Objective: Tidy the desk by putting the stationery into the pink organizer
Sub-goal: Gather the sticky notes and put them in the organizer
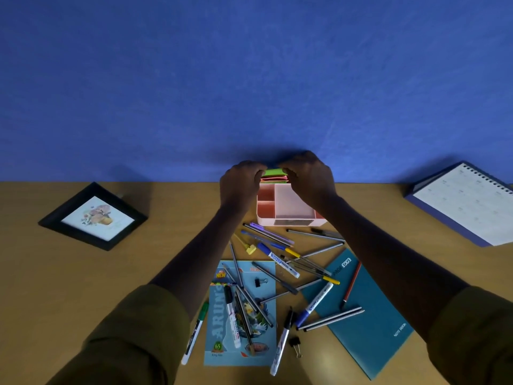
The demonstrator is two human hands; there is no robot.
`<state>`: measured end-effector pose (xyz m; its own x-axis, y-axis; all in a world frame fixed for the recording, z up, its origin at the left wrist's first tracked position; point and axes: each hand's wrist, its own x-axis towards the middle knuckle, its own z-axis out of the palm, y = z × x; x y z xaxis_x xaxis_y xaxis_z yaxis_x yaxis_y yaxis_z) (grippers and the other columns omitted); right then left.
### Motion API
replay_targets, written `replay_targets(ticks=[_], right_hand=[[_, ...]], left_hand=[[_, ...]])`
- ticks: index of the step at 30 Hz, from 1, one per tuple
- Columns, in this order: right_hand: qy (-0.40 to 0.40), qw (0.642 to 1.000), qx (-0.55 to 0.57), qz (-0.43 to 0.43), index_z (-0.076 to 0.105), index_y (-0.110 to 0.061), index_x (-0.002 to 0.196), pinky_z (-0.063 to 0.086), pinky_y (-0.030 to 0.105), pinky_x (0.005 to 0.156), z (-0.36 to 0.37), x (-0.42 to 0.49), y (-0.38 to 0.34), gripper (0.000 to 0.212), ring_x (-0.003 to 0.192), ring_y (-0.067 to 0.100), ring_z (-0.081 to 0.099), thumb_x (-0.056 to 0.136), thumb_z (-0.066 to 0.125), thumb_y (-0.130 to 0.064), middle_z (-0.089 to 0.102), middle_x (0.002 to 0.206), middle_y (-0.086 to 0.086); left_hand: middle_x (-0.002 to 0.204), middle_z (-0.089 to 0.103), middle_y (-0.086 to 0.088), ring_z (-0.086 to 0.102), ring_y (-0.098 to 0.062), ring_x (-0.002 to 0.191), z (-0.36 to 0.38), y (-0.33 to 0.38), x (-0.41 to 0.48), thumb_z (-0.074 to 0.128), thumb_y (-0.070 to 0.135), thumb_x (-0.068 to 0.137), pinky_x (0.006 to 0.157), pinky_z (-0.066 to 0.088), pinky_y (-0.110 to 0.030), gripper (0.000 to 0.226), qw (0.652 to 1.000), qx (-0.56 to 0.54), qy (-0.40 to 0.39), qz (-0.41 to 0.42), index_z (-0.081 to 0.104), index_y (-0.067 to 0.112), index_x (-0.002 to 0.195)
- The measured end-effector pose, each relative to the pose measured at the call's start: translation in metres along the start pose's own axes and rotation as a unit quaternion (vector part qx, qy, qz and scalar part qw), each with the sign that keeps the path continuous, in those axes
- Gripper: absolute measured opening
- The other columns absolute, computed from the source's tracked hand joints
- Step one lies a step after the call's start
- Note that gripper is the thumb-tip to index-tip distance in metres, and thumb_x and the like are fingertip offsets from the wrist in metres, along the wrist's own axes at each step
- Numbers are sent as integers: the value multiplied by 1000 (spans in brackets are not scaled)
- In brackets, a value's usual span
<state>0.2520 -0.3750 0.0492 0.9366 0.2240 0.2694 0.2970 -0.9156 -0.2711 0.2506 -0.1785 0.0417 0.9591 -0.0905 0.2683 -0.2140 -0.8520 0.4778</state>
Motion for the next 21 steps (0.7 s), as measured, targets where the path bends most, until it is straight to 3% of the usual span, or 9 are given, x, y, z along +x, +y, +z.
replay_targets(ticks=[7,12,21], right_hand=[[-63,996,-61,31,77,-27,120,63,38,70,11,1,0,26,87,27,76,100,69,-12,80,109,2],[-106,990,-81,45,72,-31,125,63,42,74,25,3,7,24,88,27,76,103,65,-26,79,107,0],[-108,989,-88,38,74,-26,125,62,40,74,25,6,6,23,86,29,76,103,66,-21,80,106,4]], left_hand=[[107,82,-1,78,-24,97,12,-6,9,73,14,100,82,63,-37,18,998,23,-51,12,81,20,115],[110,82,-1,78,-25,100,17,-6,11,75,10,98,82,61,-37,25,996,47,-77,21,80,21,119],[111,82,-2,78,-26,98,16,-6,16,77,11,96,80,60,-35,27,993,74,-84,43,79,21,122]])
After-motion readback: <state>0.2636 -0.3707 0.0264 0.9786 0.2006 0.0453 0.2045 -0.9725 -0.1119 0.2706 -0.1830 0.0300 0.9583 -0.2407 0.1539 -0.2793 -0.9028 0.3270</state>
